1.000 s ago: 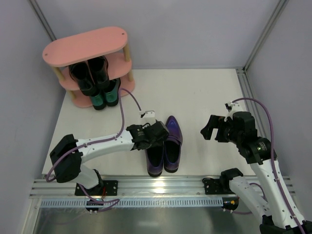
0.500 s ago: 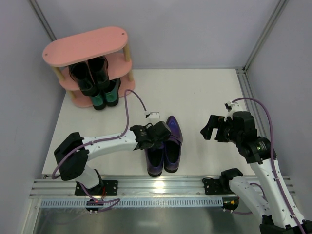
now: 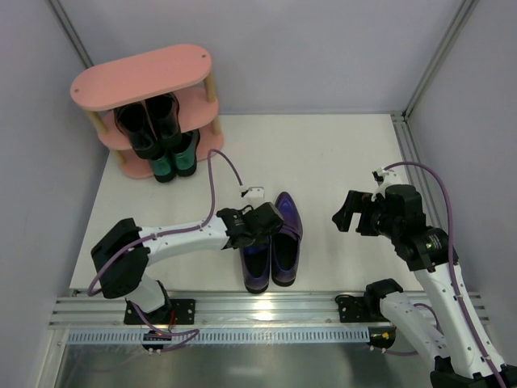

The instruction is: Place and organize the shoes onto the shoe shelf

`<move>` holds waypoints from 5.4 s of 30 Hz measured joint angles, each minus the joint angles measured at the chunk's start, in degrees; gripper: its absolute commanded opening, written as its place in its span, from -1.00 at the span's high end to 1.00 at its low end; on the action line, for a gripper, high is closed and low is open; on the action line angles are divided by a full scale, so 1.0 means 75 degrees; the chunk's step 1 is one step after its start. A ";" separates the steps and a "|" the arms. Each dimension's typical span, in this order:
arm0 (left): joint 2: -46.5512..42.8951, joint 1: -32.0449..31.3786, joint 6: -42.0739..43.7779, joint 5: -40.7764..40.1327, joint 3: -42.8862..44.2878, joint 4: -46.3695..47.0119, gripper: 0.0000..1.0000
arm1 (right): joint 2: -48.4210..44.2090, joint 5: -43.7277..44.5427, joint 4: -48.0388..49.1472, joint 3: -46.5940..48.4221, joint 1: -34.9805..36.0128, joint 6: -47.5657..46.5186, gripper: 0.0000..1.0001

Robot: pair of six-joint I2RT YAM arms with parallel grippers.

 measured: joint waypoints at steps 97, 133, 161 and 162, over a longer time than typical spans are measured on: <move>-0.4025 0.4599 0.1180 -0.0385 0.0729 0.0364 -0.83 | 0.0259 -0.0353 0.0533 -0.0085 0.0000 0.0146 -1.00; -0.2553 1.0864 -0.3666 0.2771 0.0344 0.5421 -0.69 | 0.0490 -0.0819 0.0863 -0.0134 0.0000 -0.0009 -1.00; -0.1268 1.0934 -0.4028 0.3448 0.0801 0.6473 0.99 | 0.0545 -0.0816 0.0863 -0.0137 0.0000 -0.0026 -1.00; -0.1276 1.0934 -0.4028 0.3450 0.0801 0.6461 0.99 | 0.0545 -0.0816 0.0866 -0.0140 0.0000 -0.0026 -1.00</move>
